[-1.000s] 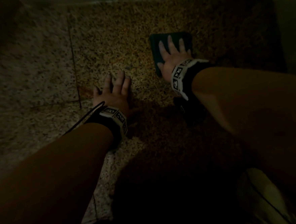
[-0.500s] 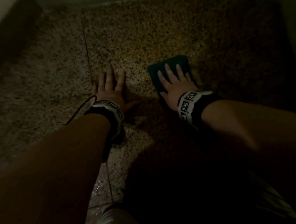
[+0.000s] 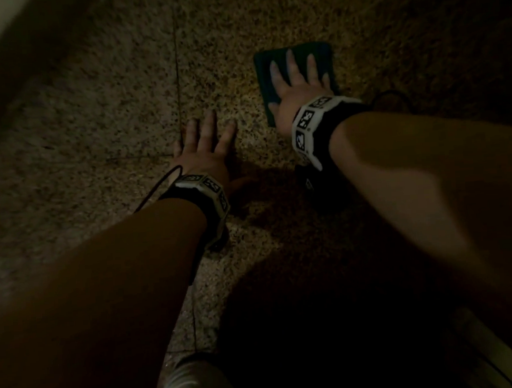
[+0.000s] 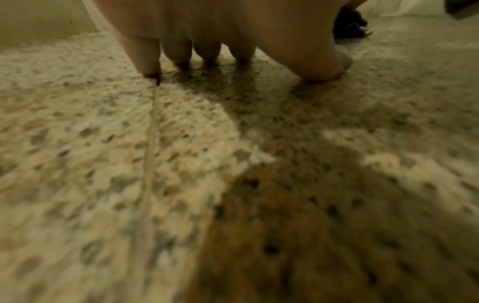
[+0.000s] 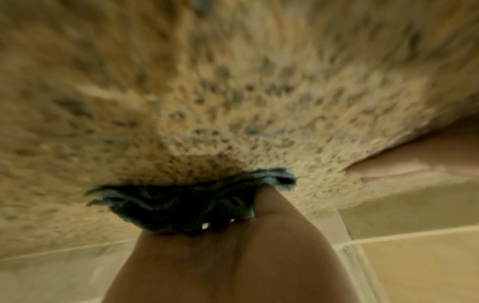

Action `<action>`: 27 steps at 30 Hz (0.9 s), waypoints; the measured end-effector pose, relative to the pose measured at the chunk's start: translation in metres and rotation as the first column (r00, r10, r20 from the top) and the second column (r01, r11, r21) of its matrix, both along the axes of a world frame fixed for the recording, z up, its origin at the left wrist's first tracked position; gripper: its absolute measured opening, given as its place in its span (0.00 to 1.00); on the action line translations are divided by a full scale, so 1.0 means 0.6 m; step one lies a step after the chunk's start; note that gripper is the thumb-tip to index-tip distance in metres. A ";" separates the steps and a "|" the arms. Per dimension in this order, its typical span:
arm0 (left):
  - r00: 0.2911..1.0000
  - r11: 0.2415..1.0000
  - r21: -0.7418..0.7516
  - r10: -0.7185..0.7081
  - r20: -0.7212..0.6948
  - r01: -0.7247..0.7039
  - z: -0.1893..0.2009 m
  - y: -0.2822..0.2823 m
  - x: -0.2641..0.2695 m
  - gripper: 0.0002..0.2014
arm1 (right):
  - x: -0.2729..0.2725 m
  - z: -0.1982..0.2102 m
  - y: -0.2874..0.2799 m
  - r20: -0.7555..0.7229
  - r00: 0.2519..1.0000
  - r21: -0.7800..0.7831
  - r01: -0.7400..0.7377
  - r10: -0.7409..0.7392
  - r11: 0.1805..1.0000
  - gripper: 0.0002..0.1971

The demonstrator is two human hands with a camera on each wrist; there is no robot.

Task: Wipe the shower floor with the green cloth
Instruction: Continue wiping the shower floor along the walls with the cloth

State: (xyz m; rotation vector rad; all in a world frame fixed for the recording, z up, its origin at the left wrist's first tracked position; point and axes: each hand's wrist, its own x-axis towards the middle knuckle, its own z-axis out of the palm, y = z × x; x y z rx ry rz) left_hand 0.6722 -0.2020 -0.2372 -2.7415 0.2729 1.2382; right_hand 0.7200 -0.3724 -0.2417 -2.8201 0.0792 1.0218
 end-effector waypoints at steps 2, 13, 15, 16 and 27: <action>1.000 1.000 -0.012 -0.006 0.008 0.006 -0.001 0.002 -0.001 0.50 | -0.003 0.006 -0.001 -0.001 1.000 -0.014 -0.015 0.015 1.000 0.33; 0.999 0.999 -0.003 -0.052 -0.003 0.052 0.017 0.009 0.007 0.50 | -0.111 0.001 0.030 -0.082 0.995 -0.016 -0.051 0.050 0.999 0.34; 0.998 0.998 -0.007 -0.066 0.016 0.066 0.015 0.018 0.002 0.50 | -0.125 0.003 0.031 -0.101 0.993 -0.014 -0.067 0.065 0.998 0.33; 0.998 0.998 -0.007 -0.057 0.024 0.057 0.012 0.023 -0.001 0.50 | -0.129 0.003 0.031 -0.106 0.992 -0.011 -0.075 0.073 0.997 0.33; 0.991 0.987 0.093 0.133 0.007 -0.133 0.045 0.082 -0.056 0.43 | -0.117 0.040 0.027 -0.183 0.973 -0.005 -0.143 0.140 0.990 0.38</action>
